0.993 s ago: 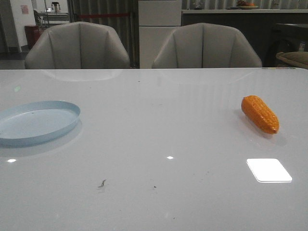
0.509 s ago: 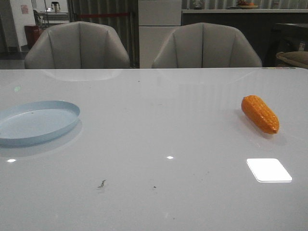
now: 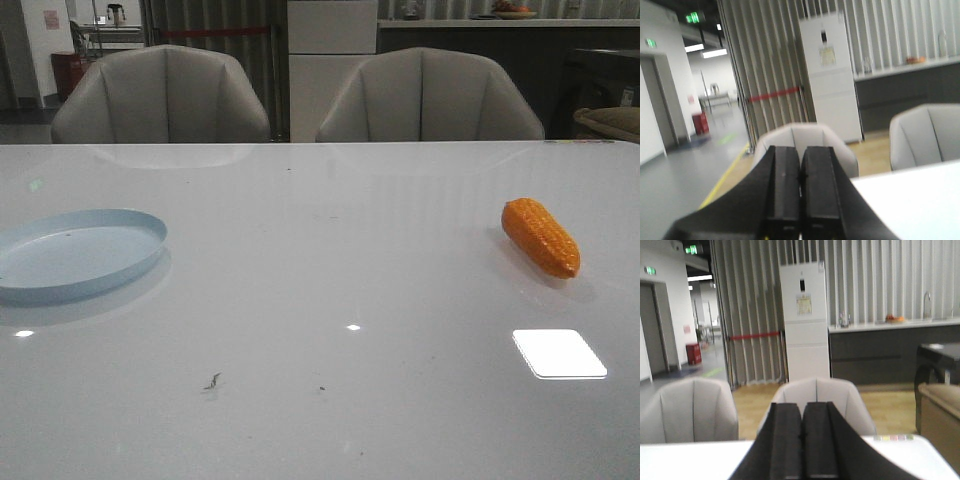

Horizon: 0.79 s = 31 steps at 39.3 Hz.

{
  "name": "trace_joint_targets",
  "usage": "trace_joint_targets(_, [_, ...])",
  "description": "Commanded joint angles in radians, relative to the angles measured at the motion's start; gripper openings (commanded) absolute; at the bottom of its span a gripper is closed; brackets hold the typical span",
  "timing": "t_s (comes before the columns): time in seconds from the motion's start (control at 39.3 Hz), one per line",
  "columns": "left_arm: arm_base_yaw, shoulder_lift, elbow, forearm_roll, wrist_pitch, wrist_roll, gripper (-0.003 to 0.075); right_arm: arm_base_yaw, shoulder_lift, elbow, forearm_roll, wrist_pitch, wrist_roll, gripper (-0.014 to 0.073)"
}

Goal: Place corn on plate with both arms

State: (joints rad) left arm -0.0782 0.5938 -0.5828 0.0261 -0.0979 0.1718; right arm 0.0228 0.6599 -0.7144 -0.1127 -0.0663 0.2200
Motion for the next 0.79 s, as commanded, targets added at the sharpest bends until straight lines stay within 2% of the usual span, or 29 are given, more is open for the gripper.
trace_joint_targets(0.0, [0.000,0.090,-0.038,-0.007,-0.077,-0.007,0.0093,0.001,0.094,-0.035,-0.013,-0.063,-0.001,0.0064])
trace_joint_targets(0.23, [0.000,0.232,-0.038,-0.046,-0.012,-0.007,0.0100,0.006,0.257,-0.035,-0.009,0.066,-0.001,0.0064])
trace_joint_targets(0.33, [0.000,0.272,-0.038,-0.054,0.036,-0.007,0.0166,0.006,0.307,-0.035,-0.009,0.119,-0.001,0.0092])
trace_joint_targets(0.38, [0.000,0.287,-0.038,-0.054,0.040,-0.007,0.0216,0.006,0.321,-0.035,-0.009,0.133,-0.001,0.0154])
trace_joint_targets(0.53, [0.000,0.341,-0.038,-0.072,0.044,-0.007,0.0383,0.006,0.352,-0.035,-0.009,0.146,-0.001,0.0470])
trace_joint_targets(0.56, [0.000,0.352,-0.040,-0.089,0.050,-0.007,0.0400,0.006,0.354,-0.035,-0.009,0.154,-0.001,0.0500])
trace_joint_targets(0.61, [0.000,0.379,-0.047,-0.114,0.065,-0.007,0.0417,0.006,0.358,-0.035,-0.009,0.169,-0.001,0.0528])
trace_joint_targets(0.76, [0.000,0.474,-0.132,-0.223,0.139,-0.007,0.0418,0.006,0.359,-0.035,-0.009,0.213,-0.001,0.0530])
